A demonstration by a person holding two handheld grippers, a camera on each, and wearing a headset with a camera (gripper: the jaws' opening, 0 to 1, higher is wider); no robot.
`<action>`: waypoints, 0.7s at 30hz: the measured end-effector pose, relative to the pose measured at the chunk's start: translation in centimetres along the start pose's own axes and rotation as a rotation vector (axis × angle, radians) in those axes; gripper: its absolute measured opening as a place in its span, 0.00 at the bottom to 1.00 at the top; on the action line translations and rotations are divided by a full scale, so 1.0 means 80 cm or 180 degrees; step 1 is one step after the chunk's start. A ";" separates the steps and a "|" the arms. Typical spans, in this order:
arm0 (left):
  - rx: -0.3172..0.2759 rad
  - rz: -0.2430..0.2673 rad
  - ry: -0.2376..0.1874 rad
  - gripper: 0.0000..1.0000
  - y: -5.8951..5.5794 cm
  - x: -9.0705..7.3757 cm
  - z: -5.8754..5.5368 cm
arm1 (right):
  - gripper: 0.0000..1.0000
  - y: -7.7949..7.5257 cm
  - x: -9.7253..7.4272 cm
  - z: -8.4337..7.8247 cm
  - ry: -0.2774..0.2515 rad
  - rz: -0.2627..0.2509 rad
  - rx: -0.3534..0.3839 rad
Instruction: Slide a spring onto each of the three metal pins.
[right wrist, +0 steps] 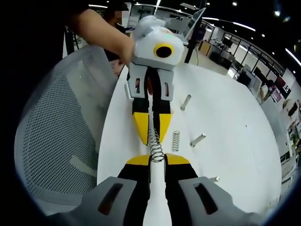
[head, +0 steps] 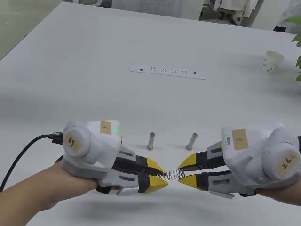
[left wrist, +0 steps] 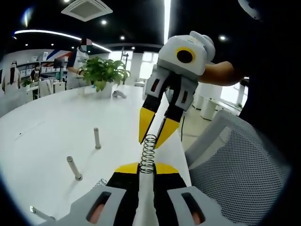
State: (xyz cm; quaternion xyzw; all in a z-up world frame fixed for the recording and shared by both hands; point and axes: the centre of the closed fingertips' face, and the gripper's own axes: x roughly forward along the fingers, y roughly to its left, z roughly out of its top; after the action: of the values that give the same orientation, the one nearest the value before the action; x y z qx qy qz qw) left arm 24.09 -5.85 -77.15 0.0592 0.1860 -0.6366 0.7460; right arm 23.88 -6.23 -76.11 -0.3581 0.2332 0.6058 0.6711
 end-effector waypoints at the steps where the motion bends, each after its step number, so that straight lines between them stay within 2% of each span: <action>1: 0.0004 0.0002 0.0001 0.02 0.000 0.000 0.000 | 0.08 0.001 -0.001 0.003 -0.0021 0.0009 -0.0048; 3: 0.0017 0.0005 0.0019 0.02 0.001 -0.001 -0.002 | 0.08 0.001 -0.004 0.008 -0.0074 0.0031 -0.0043; 5: 0.0023 -0.0006 0.0027 0.02 0.000 -0.001 -0.003 | 0.08 0.002 -0.008 0.021 -0.0214 0.0070 -0.0030; 9: 0.0030 -0.0003 0.0000 0.02 0.000 0.000 0.001 | 0.08 0.000 -0.012 0.037 -0.0351 0.0079 0.0004; 13: 0.0026 0.0008 -0.0012 0.02 0.001 0.000 0.004 | 0.08 -0.002 -0.012 0.045 -0.0476 0.0078 0.0095; 17: 0.0024 -0.0003 -0.0011 0.02 -0.001 0.002 0.005 | 0.07 -0.001 -0.010 0.057 -0.0682 0.0062 0.0224; 21: 0.0053 -0.0034 0.0027 0.02 -0.006 0.006 0.004 | 0.07 0.005 -0.005 0.062 -0.0734 0.0057 0.0184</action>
State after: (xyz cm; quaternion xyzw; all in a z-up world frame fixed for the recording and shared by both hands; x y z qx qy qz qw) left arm 23.74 -6.51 -76.92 0.0671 0.1841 -0.6420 0.7413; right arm 22.83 -2.72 -72.73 -0.2645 0.1751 0.6419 0.6981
